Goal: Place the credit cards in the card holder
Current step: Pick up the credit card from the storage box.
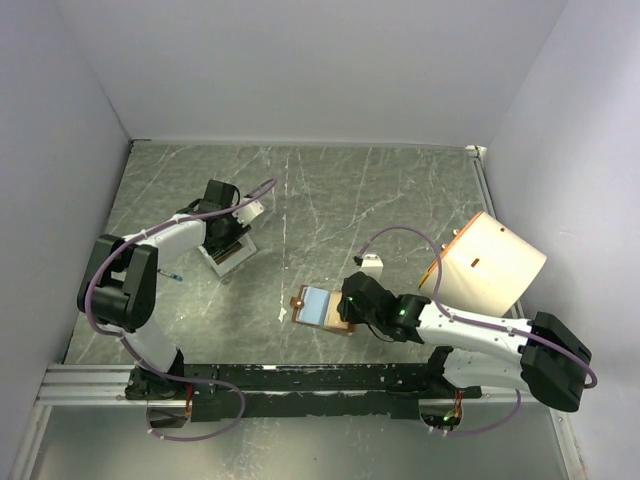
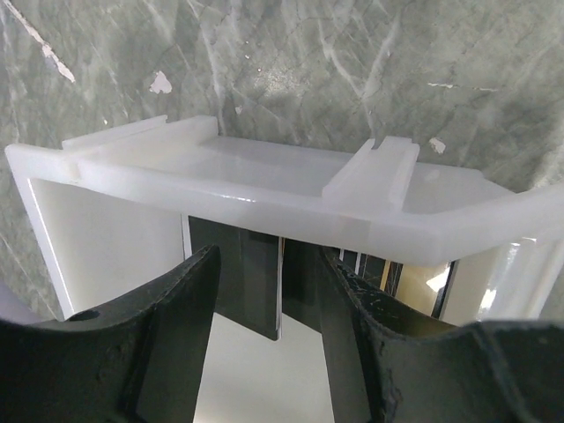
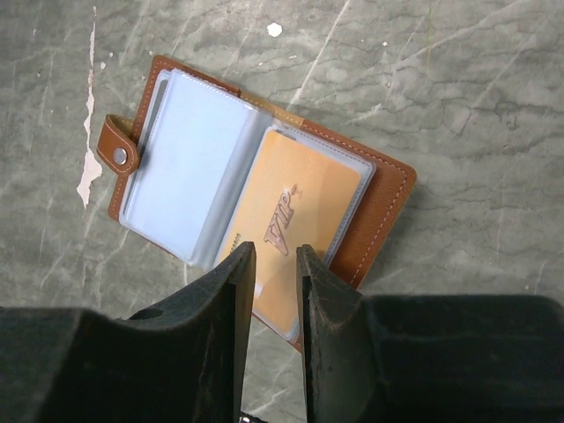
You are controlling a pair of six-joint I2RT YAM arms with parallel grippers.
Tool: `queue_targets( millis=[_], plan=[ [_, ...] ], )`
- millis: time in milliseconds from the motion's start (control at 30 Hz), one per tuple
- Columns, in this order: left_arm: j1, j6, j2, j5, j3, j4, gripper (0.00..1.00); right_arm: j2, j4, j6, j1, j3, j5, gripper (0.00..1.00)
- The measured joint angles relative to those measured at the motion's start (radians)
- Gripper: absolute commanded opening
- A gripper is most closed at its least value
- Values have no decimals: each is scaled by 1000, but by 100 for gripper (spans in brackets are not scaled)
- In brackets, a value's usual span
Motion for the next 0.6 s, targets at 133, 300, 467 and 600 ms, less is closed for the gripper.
queue_targets(
  millis=[133,300,467,600],
  plan=[
    [0,3,24,1,0,5,54,-11,-16,-3,0,1,9,26],
    [2,11,47,-1,11,11,50,-10,-16,-4,0,1,15,26],
    [2,11,53,25,32,-19,47,-10,-16,-4,0,1,17,26],
    [3,8,49,45,37,-35,48,-10,-15,-4,0,1,18,26]
  ],
)
